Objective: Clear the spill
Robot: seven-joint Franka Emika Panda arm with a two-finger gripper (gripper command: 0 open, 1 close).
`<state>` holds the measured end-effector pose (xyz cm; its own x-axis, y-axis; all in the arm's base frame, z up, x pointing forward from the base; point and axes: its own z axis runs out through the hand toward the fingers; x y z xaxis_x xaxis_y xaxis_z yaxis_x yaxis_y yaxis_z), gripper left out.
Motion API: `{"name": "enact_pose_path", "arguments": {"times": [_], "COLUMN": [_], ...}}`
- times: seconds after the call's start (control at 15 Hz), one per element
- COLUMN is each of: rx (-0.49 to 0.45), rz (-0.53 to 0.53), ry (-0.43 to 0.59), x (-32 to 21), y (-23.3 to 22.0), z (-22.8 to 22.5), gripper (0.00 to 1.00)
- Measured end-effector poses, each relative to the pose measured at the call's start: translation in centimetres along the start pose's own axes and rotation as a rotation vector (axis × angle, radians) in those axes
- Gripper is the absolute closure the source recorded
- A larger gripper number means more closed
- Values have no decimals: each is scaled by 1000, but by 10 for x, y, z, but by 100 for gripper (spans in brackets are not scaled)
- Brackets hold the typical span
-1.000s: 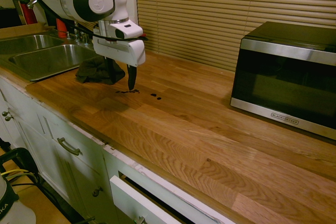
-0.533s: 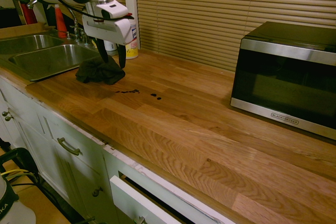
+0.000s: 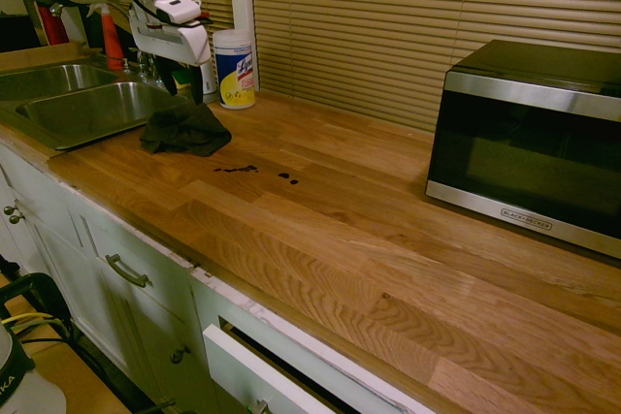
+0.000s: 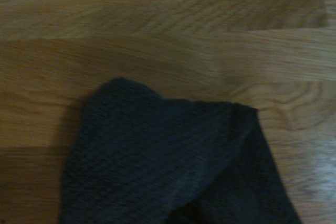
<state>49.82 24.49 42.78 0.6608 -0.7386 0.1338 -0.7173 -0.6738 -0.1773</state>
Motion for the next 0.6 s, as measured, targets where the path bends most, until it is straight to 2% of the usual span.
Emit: {"name": "enact_pose_path", "arguments": {"times": [0.27,0.6], "rx": [4,-29], "rz": [56,167], "ry": [0,-1], "x": [-19,-24], "y": [-37,-46], "z": [17,42], "gripper": [0,0]}}
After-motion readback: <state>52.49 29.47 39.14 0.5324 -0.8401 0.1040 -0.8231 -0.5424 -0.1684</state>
